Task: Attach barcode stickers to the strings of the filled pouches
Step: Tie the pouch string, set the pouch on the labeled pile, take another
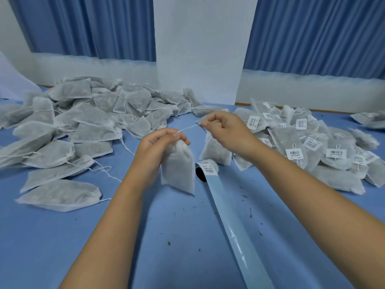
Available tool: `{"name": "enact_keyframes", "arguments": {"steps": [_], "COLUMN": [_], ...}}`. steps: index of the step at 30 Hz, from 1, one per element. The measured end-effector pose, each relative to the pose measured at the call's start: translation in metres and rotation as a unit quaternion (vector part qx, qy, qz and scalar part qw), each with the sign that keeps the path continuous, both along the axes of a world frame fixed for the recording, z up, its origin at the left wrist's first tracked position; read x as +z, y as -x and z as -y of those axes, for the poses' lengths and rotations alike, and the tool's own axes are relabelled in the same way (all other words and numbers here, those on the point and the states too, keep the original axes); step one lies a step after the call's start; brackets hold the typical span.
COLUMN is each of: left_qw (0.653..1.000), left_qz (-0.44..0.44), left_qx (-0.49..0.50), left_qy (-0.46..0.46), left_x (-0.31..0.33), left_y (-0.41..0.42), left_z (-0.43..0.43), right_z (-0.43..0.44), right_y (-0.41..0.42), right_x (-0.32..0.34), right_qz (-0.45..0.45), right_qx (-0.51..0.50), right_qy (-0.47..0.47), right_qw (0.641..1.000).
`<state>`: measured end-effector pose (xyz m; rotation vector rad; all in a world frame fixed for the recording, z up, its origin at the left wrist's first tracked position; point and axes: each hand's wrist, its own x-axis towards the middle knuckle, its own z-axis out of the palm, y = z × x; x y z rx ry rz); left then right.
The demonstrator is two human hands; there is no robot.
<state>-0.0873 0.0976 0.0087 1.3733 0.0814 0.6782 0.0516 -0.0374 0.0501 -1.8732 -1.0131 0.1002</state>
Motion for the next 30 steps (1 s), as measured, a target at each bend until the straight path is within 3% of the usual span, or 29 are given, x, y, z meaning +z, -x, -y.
{"name": "enact_keyframes", "arguments": {"steps": [5, 9, 14, 19, 24, 30], "left_qw": [1.000, 0.980, 0.971, 0.962, 0.945, 0.962], "left_qz": [-0.012, -0.089, -0.120, -0.174, -0.240, -0.204], "left_qx": [0.011, 0.057, 0.005, -0.079, -0.128, -0.133], "left_qy": [-0.001, -0.167, -0.208, -0.194, -0.184, -0.124], "left_x": [-0.001, -0.009, -0.005, 0.000, -0.002, -0.006], "left_y": [-0.003, -0.004, 0.000, 0.003, -0.001, -0.002], "left_z": [0.003, 0.003, 0.005, 0.009, 0.016, 0.015], "right_z": [0.013, 0.022, 0.028, 0.030, 0.029, 0.029], "right_y": [0.013, 0.030, 0.033, 0.024, 0.025, 0.028], "right_x": [-0.037, -0.044, -0.032, -0.040, -0.060, -0.065], "right_qz": [0.094, 0.182, 0.259, 0.215, 0.053, -0.013], "right_qx": [0.010, 0.040, 0.019, 0.028, 0.044, -0.002], "right_qy": [-0.001, 0.051, 0.055, 0.004, -0.066, -0.091], "right_qw": [0.996, 0.981, 0.964, 0.976, 0.995, 0.996]}}
